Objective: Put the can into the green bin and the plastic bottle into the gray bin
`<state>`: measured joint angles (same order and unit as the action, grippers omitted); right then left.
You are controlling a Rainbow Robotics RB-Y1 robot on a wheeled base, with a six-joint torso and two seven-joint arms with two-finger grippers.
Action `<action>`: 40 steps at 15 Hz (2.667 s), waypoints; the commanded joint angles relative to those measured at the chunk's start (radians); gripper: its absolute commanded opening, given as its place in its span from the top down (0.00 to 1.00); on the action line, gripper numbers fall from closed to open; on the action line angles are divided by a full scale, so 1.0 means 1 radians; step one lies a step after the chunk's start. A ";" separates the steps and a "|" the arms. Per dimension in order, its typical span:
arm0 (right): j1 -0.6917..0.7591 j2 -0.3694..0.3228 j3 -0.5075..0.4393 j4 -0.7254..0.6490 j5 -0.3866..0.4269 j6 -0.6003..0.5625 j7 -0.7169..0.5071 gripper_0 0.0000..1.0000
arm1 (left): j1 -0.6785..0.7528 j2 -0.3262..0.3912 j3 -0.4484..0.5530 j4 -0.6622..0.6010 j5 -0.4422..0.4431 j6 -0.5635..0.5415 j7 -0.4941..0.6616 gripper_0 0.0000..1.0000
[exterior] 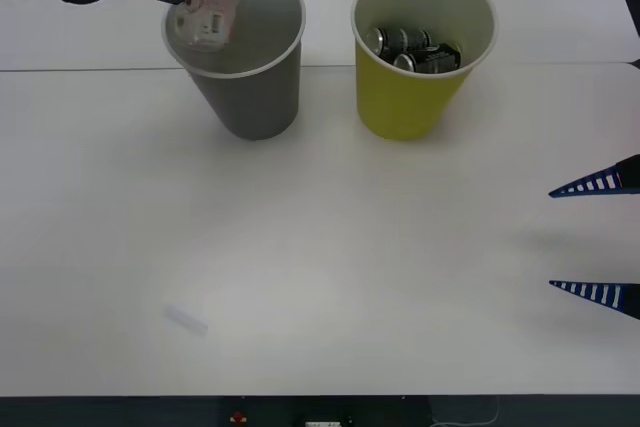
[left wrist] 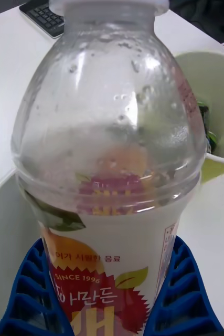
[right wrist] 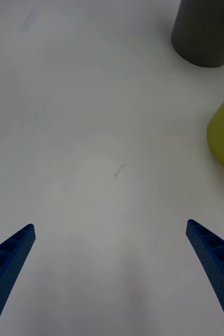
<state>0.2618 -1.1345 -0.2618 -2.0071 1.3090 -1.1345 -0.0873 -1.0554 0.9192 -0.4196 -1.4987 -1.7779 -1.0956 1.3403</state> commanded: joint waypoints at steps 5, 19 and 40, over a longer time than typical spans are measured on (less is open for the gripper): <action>0.000 0.000 0.000 0.000 0.000 0.000 0.000 0.00 | -0.090 -0.010 -0.123 0.138 0.035 0.072 -0.072 0.00; 0.000 0.000 0.000 0.000 0.000 0.000 0.000 0.00 | 0.252 0.101 0.085 -0.015 0.523 0.092 -0.599 0.00; 0.000 0.000 0.000 0.000 0.000 0.000 0.000 0.00 | 1.157 0.291 0.528 -0.348 0.770 -0.033 -1.322 0.00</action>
<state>0.2618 -1.1345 -0.2618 -2.0071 1.3090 -1.1345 -0.0873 0.0879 1.2072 0.1074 -1.8503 -1.0069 -1.1285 0.0426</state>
